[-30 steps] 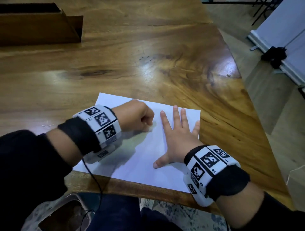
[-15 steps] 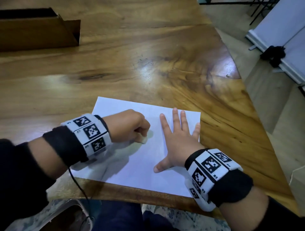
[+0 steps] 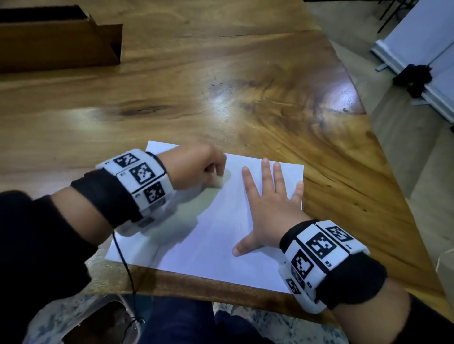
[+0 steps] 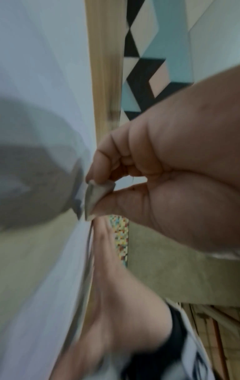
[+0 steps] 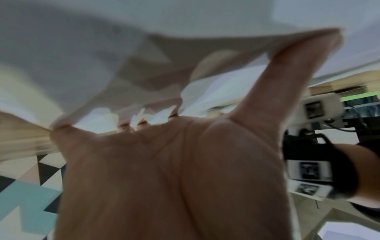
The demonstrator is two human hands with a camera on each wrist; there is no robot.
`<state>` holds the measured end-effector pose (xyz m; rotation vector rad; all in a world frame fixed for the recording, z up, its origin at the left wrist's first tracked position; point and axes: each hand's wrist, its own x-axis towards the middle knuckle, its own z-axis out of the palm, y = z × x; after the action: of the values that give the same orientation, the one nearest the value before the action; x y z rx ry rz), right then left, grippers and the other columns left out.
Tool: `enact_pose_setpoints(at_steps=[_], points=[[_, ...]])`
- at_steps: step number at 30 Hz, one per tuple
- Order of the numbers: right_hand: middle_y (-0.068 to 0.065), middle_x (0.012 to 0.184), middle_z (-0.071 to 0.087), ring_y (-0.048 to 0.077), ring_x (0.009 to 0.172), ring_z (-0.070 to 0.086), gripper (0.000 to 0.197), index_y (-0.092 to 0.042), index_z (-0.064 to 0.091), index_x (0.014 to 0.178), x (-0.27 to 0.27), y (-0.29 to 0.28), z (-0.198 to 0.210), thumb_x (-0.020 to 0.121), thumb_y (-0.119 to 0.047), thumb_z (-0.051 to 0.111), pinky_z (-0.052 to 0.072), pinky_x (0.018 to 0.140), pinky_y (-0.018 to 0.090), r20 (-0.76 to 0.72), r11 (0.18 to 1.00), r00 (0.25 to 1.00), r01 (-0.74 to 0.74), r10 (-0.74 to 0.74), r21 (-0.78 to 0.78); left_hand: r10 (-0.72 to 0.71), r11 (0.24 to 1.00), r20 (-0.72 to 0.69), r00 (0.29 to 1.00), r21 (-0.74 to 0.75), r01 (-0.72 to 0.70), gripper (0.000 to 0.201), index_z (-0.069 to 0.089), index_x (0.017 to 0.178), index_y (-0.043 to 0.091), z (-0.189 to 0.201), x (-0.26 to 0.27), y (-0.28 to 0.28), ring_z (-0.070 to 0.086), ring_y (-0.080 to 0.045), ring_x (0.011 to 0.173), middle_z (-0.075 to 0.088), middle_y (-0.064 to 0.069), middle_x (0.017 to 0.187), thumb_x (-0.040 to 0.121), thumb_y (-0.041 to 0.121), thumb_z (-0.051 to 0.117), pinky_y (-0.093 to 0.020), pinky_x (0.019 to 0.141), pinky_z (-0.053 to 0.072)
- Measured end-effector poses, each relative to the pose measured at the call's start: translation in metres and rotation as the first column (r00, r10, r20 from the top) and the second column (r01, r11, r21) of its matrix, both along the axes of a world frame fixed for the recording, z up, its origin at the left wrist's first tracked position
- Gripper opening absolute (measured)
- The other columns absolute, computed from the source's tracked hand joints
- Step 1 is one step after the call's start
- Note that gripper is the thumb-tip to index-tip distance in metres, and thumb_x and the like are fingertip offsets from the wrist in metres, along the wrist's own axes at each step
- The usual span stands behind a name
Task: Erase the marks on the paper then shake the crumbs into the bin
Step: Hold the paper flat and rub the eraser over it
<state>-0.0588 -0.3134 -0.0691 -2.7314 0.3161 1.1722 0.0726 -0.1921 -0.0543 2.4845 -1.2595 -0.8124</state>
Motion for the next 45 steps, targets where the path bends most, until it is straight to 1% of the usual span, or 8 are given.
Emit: enact_pose_setpoints(at_steps=[5,11,17,27,31,36,41,45], points=[[0.013,0.139,-0.052,0.033,0.131,-0.045,0.152,-0.023,-0.040,0.138,0.000,0.000,0.001,0.052,-0.073,0.075,-0.011,0.104,0.070,-0.011,1.000,1.000,-0.001,0.002,0.001,0.185,0.974,0.049,0.982,-0.140,-0.177,0.017,0.064,0.088,0.013,-0.007,0.013,-0.032,0.052,-0.018,0.071,0.055,0.004,0.070,0.072,0.017,0.070,-0.026,0.067,0.042],[0.015,0.138,-0.053,0.034,0.129,-0.046,0.152,-0.023,-0.042,0.136,0.000,0.000,0.001,0.053,-0.072,0.075,-0.012,0.104,0.069,-0.020,1.000,1.000,-0.004,0.004,-0.002,0.064,0.998,-0.005,0.998,-0.027,-0.064,0.013,0.058,0.068,0.018,-0.007,0.009,-0.030,0.052,-0.019,0.068,0.058,0.004,0.067,0.074,0.017,0.070,-0.020,0.053,0.035],[0.015,0.138,-0.053,0.034,0.129,-0.046,0.152,-0.022,-0.043,0.136,0.000,0.000,0.000,0.053,-0.072,0.074,-0.011,0.104,0.070,-0.017,1.000,1.000,-0.004,0.004,-0.006,0.149,0.985,0.112,0.983,-0.105,-0.137,0.005,0.061,0.076,0.014,-0.009,0.009,-0.038,0.047,-0.017,0.072,0.042,0.013,0.059,0.077,0.012,0.066,-0.024,0.055,0.031],[0.015,0.138,-0.053,0.034,0.129,-0.046,0.151,-0.022,-0.043,0.136,0.000,0.001,0.001,0.053,-0.072,0.074,-0.012,0.104,0.070,-0.008,1.000,1.000,-0.003,0.003,-0.012,0.149,0.984,0.092,0.985,-0.112,-0.138,0.004,0.062,0.078,0.011,-0.006,0.005,-0.039,0.046,-0.018,0.072,0.043,0.010,0.059,0.077,0.013,0.065,-0.024,0.062,0.032],[0.015,0.139,-0.052,0.034,0.130,-0.045,0.151,-0.023,-0.040,0.138,-0.001,0.000,-0.001,0.053,-0.072,0.075,-0.012,0.103,0.069,0.026,1.000,1.000,-0.001,0.001,0.002,0.039,0.998,0.017,0.999,-0.046,-0.038,0.006,0.064,0.078,0.012,-0.012,-0.013,-0.013,0.047,-0.016,0.067,0.055,0.001,0.070,0.076,0.017,0.067,-0.007,0.052,0.028],[0.002,0.152,-0.036,0.023,0.141,-0.030,0.135,-0.031,-0.024,0.147,-0.002,-0.013,0.001,0.059,-0.073,0.070,-0.008,0.111,0.061,0.144,0.997,0.987,0.059,-0.067,0.059,0.057,0.998,-0.033,0.998,-0.034,-0.058,0.012,0.061,0.080,0.015,-0.010,-0.021,0.001,0.048,-0.016,0.068,0.063,-0.004,0.078,0.078,0.026,0.065,-0.026,0.064,0.040],[-0.004,0.156,-0.027,0.018,0.144,-0.019,0.130,-0.029,-0.020,0.148,-0.003,-0.022,0.001,0.062,-0.072,0.069,-0.001,0.116,0.054,0.203,0.999,0.978,0.035,-0.042,0.035,0.112,0.993,-0.059,0.992,-0.012,-0.113,0.014,0.062,0.083,0.016,-0.006,-0.013,-0.005,0.051,-0.013,0.062,0.058,0.004,0.066,0.074,0.022,0.070,-0.023,0.058,0.038],[-0.003,0.155,-0.030,0.019,0.144,-0.021,0.135,-0.027,-0.023,0.147,-0.002,-0.020,0.000,0.061,-0.073,0.069,-0.002,0.115,0.056,0.177,1.000,0.984,0.026,-0.029,0.017,0.234,0.959,0.056,0.971,-0.175,-0.221,0.015,0.063,0.086,0.011,-0.006,0.007,-0.031,0.051,-0.019,0.070,0.055,0.002,0.071,0.072,0.013,0.069,-0.024,0.065,0.037]])
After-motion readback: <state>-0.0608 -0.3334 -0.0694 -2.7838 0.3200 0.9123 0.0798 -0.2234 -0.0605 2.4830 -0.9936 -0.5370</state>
